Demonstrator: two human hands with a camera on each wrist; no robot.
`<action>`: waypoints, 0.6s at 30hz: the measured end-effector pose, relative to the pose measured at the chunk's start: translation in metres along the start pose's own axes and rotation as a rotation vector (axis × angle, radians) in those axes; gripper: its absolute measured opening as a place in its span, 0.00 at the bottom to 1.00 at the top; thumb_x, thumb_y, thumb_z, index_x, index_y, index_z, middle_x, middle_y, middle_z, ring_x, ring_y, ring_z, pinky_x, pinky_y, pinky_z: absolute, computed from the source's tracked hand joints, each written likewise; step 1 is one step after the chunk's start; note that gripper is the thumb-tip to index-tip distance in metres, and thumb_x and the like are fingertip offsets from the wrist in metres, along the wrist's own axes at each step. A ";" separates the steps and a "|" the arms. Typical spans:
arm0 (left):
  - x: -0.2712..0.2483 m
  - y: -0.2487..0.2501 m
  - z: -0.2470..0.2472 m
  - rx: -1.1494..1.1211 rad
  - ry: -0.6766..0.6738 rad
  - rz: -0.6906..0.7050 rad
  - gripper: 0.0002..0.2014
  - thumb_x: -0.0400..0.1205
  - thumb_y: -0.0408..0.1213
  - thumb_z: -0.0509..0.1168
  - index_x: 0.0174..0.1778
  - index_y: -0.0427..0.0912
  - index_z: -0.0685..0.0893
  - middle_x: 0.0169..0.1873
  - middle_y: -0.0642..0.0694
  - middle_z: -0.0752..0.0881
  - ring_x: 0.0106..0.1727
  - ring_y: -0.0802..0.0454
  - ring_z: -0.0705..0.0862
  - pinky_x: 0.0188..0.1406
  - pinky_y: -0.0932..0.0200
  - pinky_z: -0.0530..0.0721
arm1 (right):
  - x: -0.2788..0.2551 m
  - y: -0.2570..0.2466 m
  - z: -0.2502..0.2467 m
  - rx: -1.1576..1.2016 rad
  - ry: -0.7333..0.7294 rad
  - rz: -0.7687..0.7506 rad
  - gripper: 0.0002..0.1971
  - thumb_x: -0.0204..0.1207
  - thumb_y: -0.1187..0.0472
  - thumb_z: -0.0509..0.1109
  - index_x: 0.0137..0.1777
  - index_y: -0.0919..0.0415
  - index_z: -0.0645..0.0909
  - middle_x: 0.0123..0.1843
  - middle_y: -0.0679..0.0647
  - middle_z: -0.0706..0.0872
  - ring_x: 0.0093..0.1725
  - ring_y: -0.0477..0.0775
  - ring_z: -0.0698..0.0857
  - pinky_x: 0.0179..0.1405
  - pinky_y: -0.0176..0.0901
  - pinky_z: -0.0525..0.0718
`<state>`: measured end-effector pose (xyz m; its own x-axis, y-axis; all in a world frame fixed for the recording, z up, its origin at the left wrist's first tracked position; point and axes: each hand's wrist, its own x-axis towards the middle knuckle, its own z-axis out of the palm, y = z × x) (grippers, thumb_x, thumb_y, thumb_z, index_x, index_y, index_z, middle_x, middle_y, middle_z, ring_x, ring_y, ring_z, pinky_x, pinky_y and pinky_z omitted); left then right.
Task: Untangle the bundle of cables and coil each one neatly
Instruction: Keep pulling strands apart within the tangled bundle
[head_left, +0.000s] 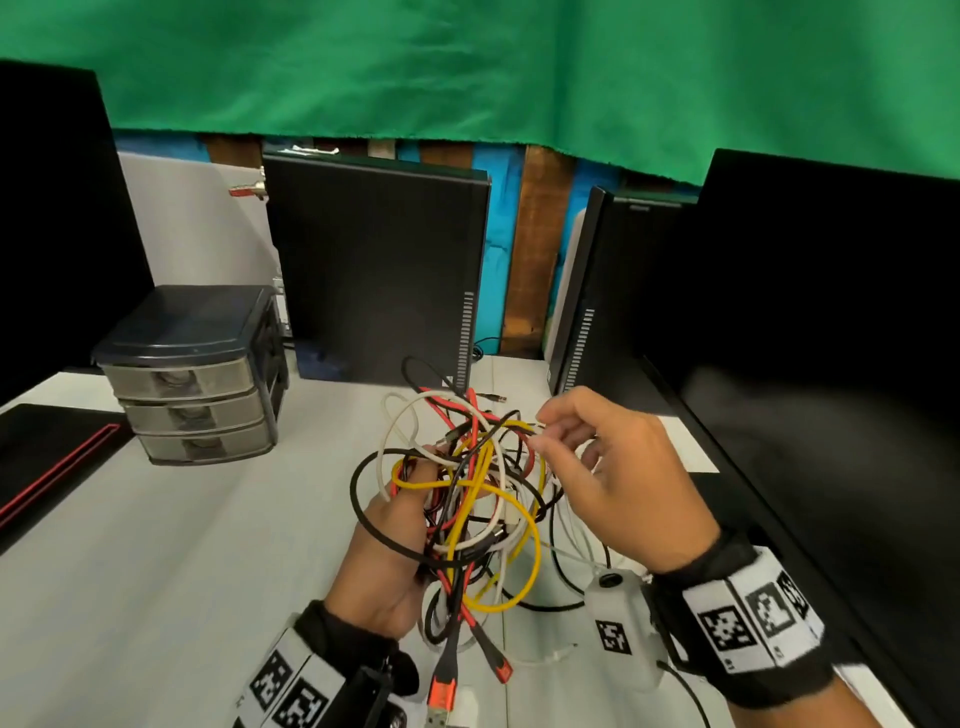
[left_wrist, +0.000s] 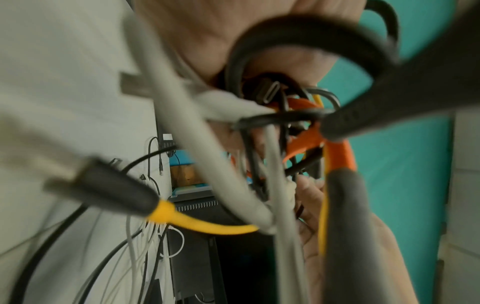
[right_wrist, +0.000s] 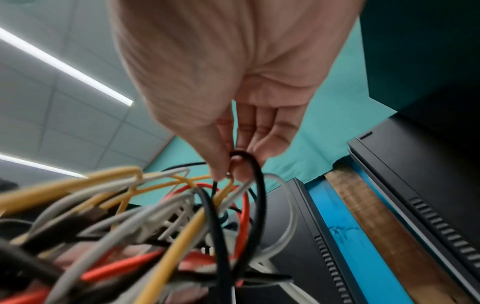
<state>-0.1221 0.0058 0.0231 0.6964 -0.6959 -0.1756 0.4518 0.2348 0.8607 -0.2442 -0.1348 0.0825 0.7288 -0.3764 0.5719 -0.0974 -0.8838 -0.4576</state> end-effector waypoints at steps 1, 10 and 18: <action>0.000 -0.001 -0.001 -0.010 0.002 -0.008 0.17 0.85 0.51 0.65 0.42 0.44 0.94 0.37 0.39 0.91 0.30 0.45 0.87 0.31 0.53 0.86 | -0.001 0.001 0.002 0.018 -0.022 0.008 0.05 0.77 0.56 0.76 0.51 0.52 0.85 0.40 0.40 0.85 0.41 0.45 0.85 0.37 0.34 0.82; -0.004 -0.004 0.005 -0.132 -0.142 -0.149 0.15 0.81 0.39 0.66 0.36 0.34 0.92 0.33 0.36 0.90 0.27 0.44 0.89 0.24 0.57 0.88 | -0.001 -0.014 0.002 0.263 0.091 -0.046 0.02 0.85 0.65 0.67 0.50 0.60 0.80 0.43 0.47 0.91 0.47 0.46 0.91 0.45 0.46 0.88; -0.004 0.003 0.002 0.107 -0.127 0.176 0.15 0.80 0.49 0.68 0.39 0.43 0.92 0.35 0.41 0.91 0.36 0.47 0.89 0.39 0.53 0.86 | 0.001 -0.021 -0.015 0.403 0.017 0.108 0.08 0.79 0.66 0.74 0.53 0.56 0.79 0.31 0.57 0.84 0.34 0.50 0.83 0.50 0.34 0.79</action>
<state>-0.1244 0.0076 0.0279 0.6806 -0.7317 0.0375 0.2627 0.2915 0.9198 -0.2510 -0.1204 0.1029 0.7173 -0.4682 0.5160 0.1035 -0.6608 -0.7434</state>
